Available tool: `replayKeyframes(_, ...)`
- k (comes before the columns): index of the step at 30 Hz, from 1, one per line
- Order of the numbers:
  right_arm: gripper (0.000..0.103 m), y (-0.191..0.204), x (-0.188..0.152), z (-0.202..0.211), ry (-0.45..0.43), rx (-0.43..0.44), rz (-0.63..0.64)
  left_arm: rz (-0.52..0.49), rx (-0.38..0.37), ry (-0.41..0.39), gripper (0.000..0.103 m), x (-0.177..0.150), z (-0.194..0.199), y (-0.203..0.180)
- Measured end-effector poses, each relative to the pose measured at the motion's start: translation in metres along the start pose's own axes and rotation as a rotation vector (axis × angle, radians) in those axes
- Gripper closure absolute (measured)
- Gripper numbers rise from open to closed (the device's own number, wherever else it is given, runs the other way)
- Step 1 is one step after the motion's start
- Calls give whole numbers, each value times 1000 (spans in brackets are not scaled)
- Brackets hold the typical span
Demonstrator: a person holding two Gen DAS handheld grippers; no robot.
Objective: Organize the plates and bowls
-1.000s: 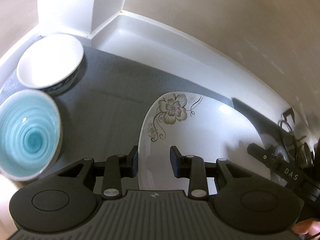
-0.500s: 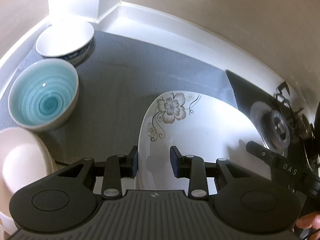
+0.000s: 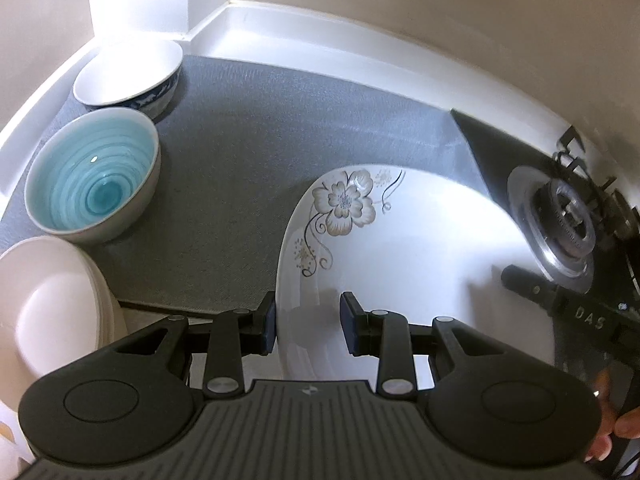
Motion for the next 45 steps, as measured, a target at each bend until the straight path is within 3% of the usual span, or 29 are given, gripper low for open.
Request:
replayKeyframes(2,76,0,-1,0,3,-3,13,-2,5,19,67,-4,-4,0)
replayKeyframes(11,75,6,-7,0,-4,-55,93,-45,29,-28,66,-10,-2,-6)
replayKeyframes(13,73,8,-8,0,-2,-57,113,-51,27,-41,58,-11,0,-7)
replayKeyframes(15,67,11,-8,1,-8,-60,129,-63,25,-65,24,-13,5,-9)
replayKeyframes(16,63,12,-8,2,-9,-61,140,-70,28,-86,16,-13,9,-10)
replayKeyframes(17,53,14,-7,4,-7,-63,153,-76,30,-113,6,-15,14,-12)
replayKeyframes(19,40,19,-7,10,-12,-78,179,-105,31,-150,0,-16,24,-14)
replayKeyframes(21,30,23,-6,19,-17,-89,198,-125,40,-162,0,-18,33,-15)
replayKeyframes(27,19,48,-13,53,21,-31,146,-94,11,-157,0,-30,66,6)
replayKeyframes(33,17,105,-39,65,73,83,227,-42,95,-126,0,-52,97,38)
replayKeyframes(37,16,126,-36,68,43,94,279,12,115,-129,0,-60,113,62)
replayKeyframes(45,16,152,-46,70,52,81,270,19,133,-144,0,-66,131,88)
Point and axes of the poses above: each gripper's, at about its wrist camera, not at the fingertips, and z roughly against the way its jaws point, y to its left, x to its top, the point moved 1 cm from there along -z, roughly the way its jaws point, and after that the axes turned 7 degrees about x, right-handed, at the moved point
